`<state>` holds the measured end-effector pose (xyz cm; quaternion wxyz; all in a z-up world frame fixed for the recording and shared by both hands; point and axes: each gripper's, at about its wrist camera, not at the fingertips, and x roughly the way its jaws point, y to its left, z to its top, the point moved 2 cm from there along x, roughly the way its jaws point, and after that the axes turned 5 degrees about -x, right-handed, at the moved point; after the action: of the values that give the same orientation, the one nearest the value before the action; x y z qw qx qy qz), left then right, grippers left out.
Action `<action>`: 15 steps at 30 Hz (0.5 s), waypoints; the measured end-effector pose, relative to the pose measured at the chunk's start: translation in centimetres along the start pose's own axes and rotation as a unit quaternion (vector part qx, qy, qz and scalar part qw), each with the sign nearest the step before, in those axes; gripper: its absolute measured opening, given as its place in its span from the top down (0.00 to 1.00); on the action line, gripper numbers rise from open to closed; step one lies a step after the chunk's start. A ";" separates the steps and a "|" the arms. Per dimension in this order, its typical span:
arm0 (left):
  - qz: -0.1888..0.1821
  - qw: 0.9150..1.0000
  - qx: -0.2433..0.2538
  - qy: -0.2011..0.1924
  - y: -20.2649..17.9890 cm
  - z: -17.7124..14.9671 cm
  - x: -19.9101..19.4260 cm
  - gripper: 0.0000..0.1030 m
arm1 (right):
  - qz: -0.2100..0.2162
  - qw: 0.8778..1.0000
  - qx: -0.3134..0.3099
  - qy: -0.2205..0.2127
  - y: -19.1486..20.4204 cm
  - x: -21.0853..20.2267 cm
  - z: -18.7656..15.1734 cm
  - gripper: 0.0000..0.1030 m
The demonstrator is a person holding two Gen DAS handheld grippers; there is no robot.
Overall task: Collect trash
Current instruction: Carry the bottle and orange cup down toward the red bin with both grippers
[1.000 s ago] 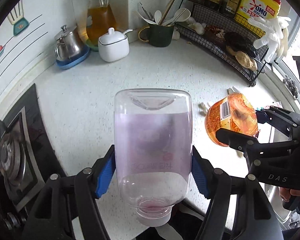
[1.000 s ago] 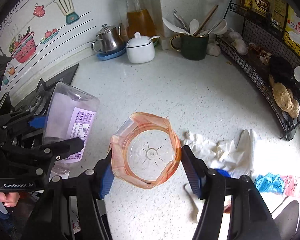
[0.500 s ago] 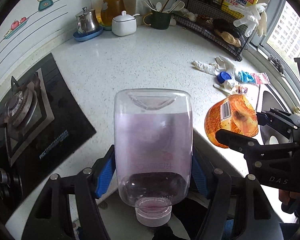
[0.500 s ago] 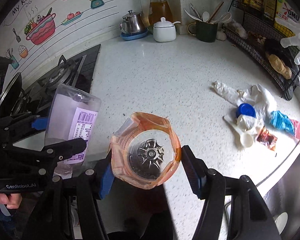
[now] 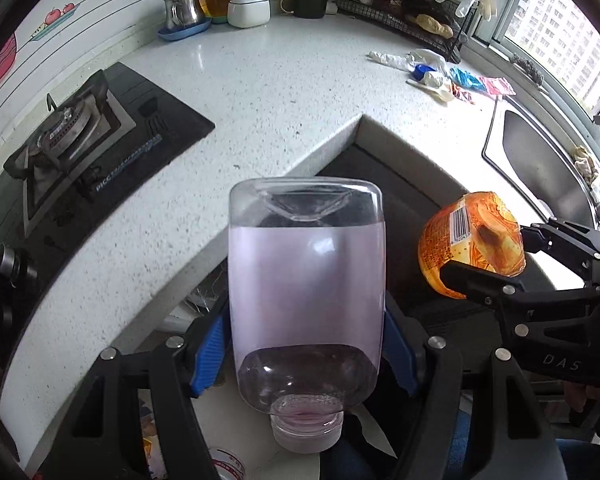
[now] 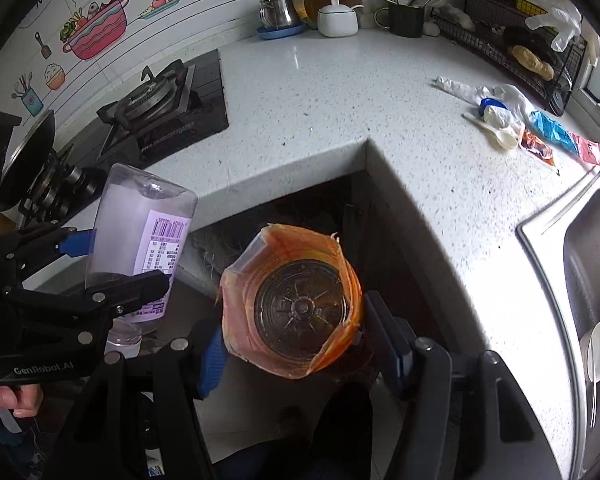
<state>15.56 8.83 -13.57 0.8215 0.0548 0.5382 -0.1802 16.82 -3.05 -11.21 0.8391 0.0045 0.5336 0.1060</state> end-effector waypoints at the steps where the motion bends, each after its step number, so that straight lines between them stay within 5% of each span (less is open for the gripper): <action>1: 0.002 1.000 0.003 0.003 -0.1 -0.7 0.3 0.35 | -0.001 1.000 0.003 0.003 0.1 0.2 -0.6 0.42; 15: -0.039 0.998 0.020 0.052 -0.7 -7.6 10.0 0.35 | -0.019 0.998 0.035 0.044 -1.3 8.3 -8.3 0.42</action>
<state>12.29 7.93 -25.73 0.7835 0.0595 0.5780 -0.2204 12.98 -3.70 -22.37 0.8161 0.0192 0.5731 0.0712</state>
